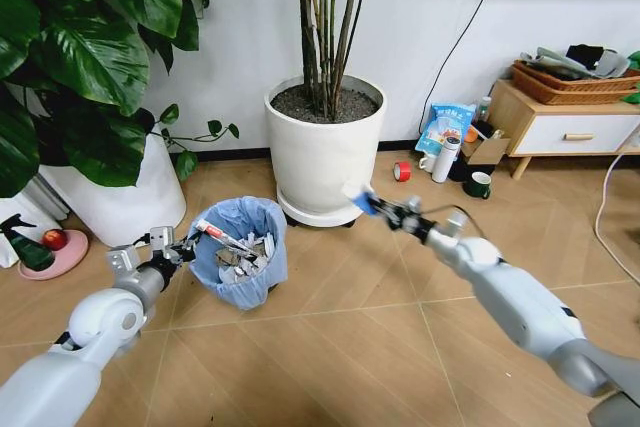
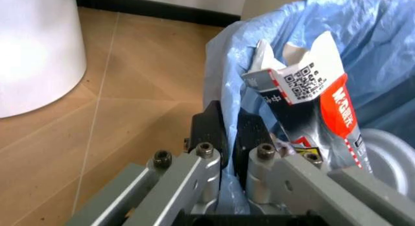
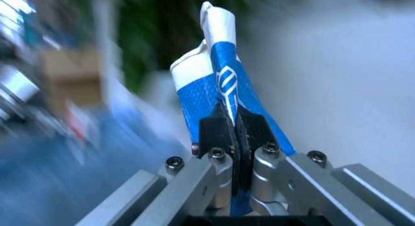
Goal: Pick up the trash bin and place the garbage on the floor into it.
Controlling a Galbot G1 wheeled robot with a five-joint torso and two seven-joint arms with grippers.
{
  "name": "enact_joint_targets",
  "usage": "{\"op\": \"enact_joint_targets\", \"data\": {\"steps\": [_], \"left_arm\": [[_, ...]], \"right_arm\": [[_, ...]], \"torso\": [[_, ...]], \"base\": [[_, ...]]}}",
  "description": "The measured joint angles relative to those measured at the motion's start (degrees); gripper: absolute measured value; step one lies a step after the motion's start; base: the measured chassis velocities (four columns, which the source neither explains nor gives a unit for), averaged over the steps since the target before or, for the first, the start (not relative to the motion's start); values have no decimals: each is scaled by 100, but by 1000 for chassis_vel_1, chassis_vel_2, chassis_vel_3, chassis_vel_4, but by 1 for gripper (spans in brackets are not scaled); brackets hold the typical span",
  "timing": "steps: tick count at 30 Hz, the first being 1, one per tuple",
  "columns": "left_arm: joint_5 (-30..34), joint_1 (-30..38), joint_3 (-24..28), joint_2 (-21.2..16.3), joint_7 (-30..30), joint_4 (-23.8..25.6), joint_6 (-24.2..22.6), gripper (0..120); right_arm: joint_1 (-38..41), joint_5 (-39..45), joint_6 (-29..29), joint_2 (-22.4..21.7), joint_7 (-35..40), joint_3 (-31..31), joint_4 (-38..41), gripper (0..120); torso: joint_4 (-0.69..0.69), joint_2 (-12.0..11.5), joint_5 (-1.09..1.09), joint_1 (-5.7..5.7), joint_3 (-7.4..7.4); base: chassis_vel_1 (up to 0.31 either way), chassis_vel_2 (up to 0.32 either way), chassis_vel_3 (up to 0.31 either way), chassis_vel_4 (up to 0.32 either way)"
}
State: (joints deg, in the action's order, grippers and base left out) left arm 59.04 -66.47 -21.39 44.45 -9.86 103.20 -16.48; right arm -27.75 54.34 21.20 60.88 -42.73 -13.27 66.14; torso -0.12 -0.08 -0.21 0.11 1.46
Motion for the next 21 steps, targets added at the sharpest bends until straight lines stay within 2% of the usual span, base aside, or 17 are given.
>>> {"op": "enact_joint_targets", "data": {"steps": [2,4,5,8,12,16,19,21], "left_arm": [[1,4,1,1,1,-9,-1,0],[1,22,16,24,5,-28,-2,0],[1,22,16,24,5,-28,-2,0],[-4,36,30,85,14,-41,-5,0],[18,58,27,83,6,-41,-27,0],[60,80,27,74,-17,-36,-65,0],[65,90,33,73,-22,-36,-72,0],[73,110,50,70,-22,-36,-76,0]], "right_arm": [[143,204,24,184,-35,-284,192,0],[428,413,53,631,-96,-750,299,0],[428,413,53,631,-96,-750,299,0],[737,423,75,1275,-189,-1137,-71,0],[856,330,64,1434,-175,-1397,-348,0],[884,240,15,1335,-100,-1585,-373,0],[884,218,-8,1276,-87,-1678,-379,7],[872,186,-21,1228,-78,-1752,-412,17]], "torso": [[0,0,0,0,0],[0,0,2,0,0],[0,0,2,0,0],[2,0,1,0,1],[0,0,2,0,1],[-4,0,2,0,0],[-4,0,2,0,0],[-3,0,2,0,0]], "base": [[0,0,0,0],[0,0,0,0],[0,0,0,0],[0,0,0,0],[0,0,0,0],[0,0,0,0],[0,0,0,0],[0,0,0,0]]}}
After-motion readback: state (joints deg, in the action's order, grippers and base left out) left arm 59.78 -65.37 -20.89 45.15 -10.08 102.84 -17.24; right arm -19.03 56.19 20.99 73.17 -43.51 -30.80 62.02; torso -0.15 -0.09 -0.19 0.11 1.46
